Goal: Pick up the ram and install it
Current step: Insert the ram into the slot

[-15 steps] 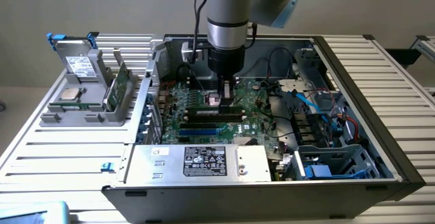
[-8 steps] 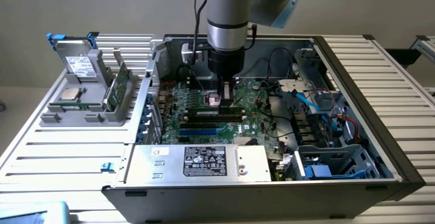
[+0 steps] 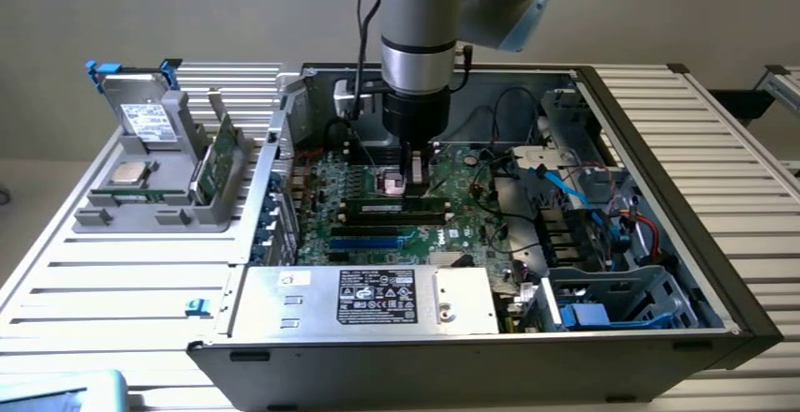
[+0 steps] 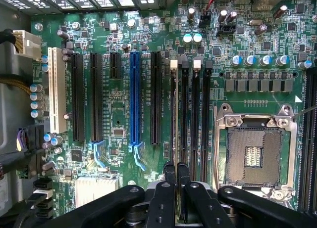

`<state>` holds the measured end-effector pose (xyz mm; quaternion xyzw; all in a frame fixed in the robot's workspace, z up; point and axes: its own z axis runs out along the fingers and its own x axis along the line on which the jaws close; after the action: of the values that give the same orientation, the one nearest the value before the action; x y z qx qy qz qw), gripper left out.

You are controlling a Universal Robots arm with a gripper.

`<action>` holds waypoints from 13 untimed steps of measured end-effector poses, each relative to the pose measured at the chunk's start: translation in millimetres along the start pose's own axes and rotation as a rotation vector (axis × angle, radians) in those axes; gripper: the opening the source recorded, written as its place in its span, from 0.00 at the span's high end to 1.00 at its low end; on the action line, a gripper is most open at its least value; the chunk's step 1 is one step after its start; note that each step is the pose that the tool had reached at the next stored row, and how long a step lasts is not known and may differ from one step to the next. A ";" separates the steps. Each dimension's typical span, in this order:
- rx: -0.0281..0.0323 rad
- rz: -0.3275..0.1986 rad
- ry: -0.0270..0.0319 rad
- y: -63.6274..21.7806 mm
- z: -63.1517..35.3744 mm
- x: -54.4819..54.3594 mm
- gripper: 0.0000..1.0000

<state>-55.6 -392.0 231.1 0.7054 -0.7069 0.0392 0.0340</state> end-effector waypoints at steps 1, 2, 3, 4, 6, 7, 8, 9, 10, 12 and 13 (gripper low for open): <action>-0.0008 0.000 0.0000 -0.1 0.0 0.0 0.87; -0.0017 0.000 0.0000 -0.5 0.0 0.1 0.87; -0.0022 0.000 0.0000 -0.7 0.0 0.1 0.87; -0.0024 0.000 0.0001 -0.7 0.0 0.1 0.87; -0.0039 0.000 0.0000 -0.8 0.2 0.1 0.87; -0.0046 0.000 -0.0002 -0.9 0.3 0.2 0.87; -0.0050 0.000 -0.0003 -1.1 0.3 0.5 0.87; -0.0053 0.000 -0.0001 -1.4 0.3 0.8 0.87; -0.0056 0.000 0.0000 -1.8 0.4 1.4 0.87; -0.0062 0.000 0.0000 -1.7 0.5 1.5 0.87; -0.0067 0.001 0.0001 -1.7 0.6 1.5 0.87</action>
<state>-53.9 -393.6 230.7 0.7051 -0.7072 0.0369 0.0363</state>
